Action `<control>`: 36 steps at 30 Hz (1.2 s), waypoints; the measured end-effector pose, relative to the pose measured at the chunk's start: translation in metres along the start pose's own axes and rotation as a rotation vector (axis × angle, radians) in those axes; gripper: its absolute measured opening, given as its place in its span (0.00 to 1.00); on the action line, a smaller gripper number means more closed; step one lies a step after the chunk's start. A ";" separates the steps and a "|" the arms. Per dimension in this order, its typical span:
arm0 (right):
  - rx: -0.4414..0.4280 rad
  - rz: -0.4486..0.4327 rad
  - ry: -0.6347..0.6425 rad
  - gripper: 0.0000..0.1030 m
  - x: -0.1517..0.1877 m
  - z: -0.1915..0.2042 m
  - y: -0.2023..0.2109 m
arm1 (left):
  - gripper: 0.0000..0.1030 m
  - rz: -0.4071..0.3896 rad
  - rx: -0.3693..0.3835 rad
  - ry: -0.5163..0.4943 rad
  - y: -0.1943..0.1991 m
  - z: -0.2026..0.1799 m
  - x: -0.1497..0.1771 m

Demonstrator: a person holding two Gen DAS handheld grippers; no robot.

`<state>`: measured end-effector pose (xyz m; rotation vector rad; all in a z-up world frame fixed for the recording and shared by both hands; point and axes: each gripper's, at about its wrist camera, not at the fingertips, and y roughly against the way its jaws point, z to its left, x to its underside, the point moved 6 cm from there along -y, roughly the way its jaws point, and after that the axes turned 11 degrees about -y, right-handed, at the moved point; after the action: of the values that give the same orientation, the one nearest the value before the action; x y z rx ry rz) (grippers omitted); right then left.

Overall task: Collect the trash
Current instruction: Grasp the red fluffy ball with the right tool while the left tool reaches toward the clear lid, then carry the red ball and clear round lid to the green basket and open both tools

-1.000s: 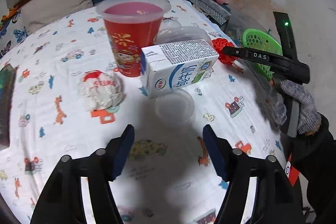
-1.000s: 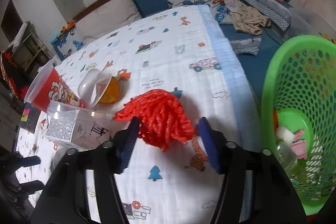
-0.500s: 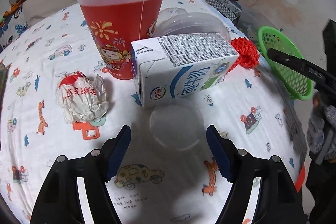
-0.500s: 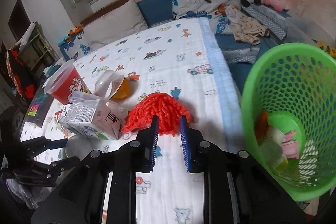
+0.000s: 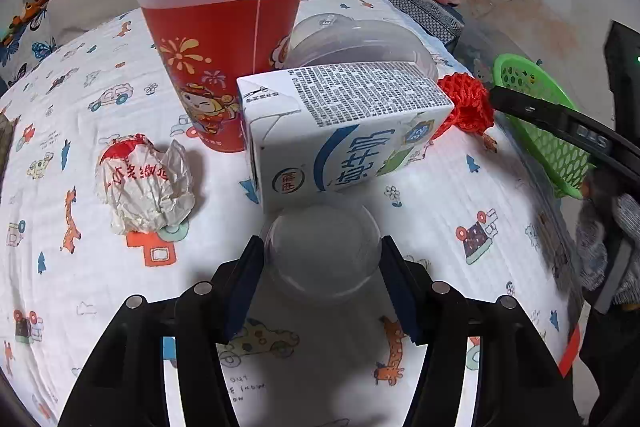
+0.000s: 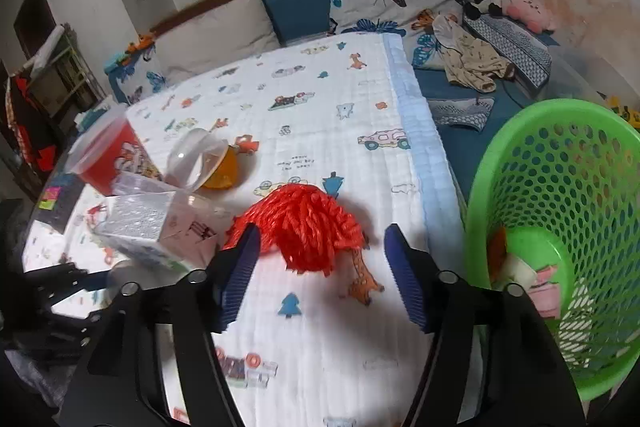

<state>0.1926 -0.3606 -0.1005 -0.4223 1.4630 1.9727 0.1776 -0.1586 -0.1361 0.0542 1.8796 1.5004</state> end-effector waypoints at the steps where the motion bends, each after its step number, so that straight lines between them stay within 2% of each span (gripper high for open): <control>1: 0.005 0.004 0.003 0.68 -0.001 0.000 -0.004 | 0.55 -0.001 0.001 0.000 0.001 0.001 0.001; 3: 0.014 0.018 0.003 0.71 -0.002 0.000 -0.013 | 0.55 -0.001 0.001 -0.002 0.002 0.002 0.003; 8: 0.005 0.059 -0.006 0.70 0.003 0.000 -0.030 | 0.55 0.003 0.010 -0.005 0.009 0.001 0.013; 10: -0.011 0.060 -0.002 0.55 0.006 0.001 -0.030 | 0.55 0.004 0.021 -0.009 0.014 0.000 0.017; 11: -0.015 0.060 -0.002 0.55 0.007 0.002 -0.029 | 0.55 0.005 0.021 -0.012 0.016 -0.001 0.018; 16: -0.033 0.030 0.007 0.38 0.010 0.005 -0.014 | 0.55 -0.002 0.044 -0.030 0.027 -0.011 0.024; 28: -0.031 -0.067 -0.035 0.35 0.005 -0.019 0.044 | 0.55 -0.059 0.084 -0.131 0.051 -0.053 -0.001; 36: 0.101 -0.137 -0.129 0.35 -0.006 -0.093 0.083 | 0.55 -0.089 0.126 -0.209 0.054 -0.089 -0.032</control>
<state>0.1322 -0.4639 -0.0670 -0.3351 1.4072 1.7772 0.1316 -0.2295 -0.0679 0.1767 1.7818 1.2651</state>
